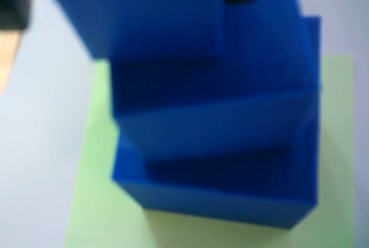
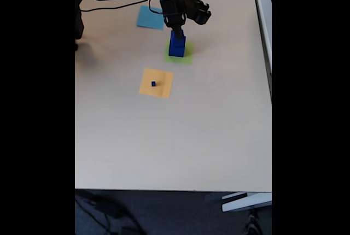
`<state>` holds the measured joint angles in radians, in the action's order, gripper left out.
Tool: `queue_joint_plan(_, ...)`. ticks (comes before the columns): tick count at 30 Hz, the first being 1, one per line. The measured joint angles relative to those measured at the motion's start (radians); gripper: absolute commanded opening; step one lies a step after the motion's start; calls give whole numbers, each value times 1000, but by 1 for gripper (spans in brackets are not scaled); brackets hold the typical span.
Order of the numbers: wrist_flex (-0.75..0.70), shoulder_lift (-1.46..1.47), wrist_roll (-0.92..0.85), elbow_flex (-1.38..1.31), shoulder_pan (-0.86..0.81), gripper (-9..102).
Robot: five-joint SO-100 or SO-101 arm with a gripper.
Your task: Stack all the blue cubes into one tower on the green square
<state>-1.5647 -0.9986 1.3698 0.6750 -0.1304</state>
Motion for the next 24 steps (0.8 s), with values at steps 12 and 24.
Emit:
queue_joint_plan(12,11,-37,-49,0,11,21)
queue_joint_plan(24,63,-104,-202,-141,49,27)
